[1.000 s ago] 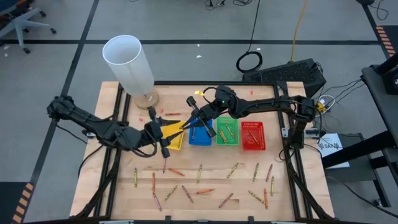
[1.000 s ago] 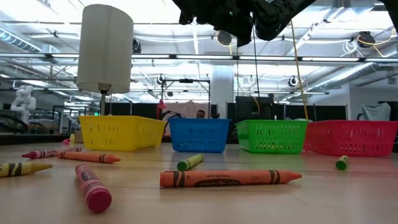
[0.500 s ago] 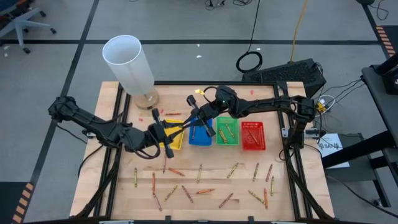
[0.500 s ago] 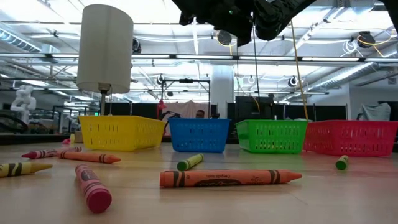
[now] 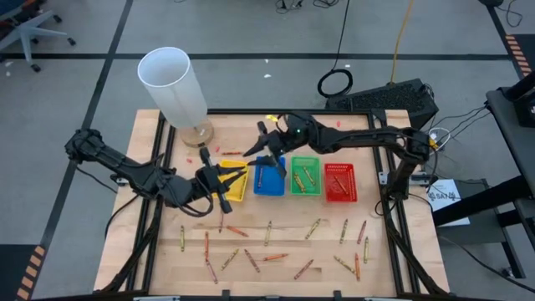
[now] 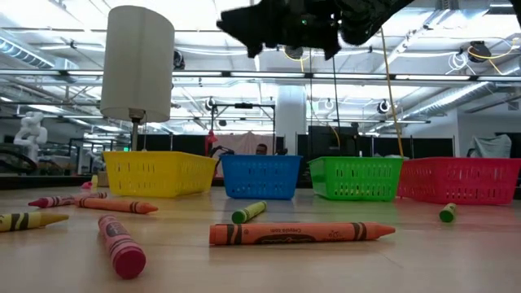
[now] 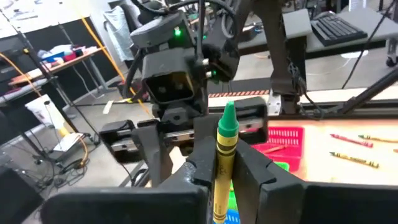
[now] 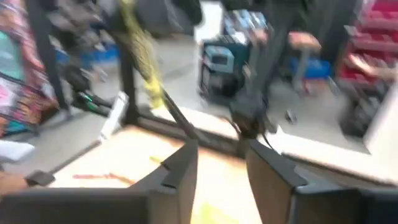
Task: Sort crayons
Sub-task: Put the green crayon into the yellow bin
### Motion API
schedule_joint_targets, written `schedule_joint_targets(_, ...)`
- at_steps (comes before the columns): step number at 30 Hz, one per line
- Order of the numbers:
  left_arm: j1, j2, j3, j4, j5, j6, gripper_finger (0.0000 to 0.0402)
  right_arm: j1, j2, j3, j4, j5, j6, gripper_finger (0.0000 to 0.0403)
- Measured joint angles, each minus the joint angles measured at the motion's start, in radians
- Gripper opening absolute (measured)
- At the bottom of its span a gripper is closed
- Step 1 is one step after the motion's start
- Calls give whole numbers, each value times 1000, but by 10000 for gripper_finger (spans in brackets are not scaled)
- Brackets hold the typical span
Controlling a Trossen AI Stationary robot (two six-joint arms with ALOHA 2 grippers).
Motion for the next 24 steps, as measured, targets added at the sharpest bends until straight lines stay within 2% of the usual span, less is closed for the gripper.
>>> schedule_joint_targets(5, -30, -6, 0, -45, -12, -40, 36, 3, -103, 0, -353, 115, -128, 161)
schedule_joint_targets(8, -43, -6, 0, -139, -12, -142, 36, 5, -141, 0, -575, 162, -166, 166)
schedule_joint_targets(10, -45, -6, 0, -215, -12, -245, 36, 10, -156, -13, -663, 181, -167, 166)
schedule_joint_targets(14, -45, -6, 0, -412, -12, -511, 37, 38, -169, -109, -683, 215, -146, 166)
schedule_joint_targets(18, -41, 6, 0, -574, 2, -784, 37, 85, -176, -250, -578, 241, -118, 166)
schedule_joint_targets(21, -42, 28, 0, -629, 28, -898, 37, 132, -176, -328, -480, 261, -79, 166)
schedule_joint_targets(24, -41, 61, 0, -620, 28, -922, 37, 191, -176, -364, -456, 385, -65, 167)
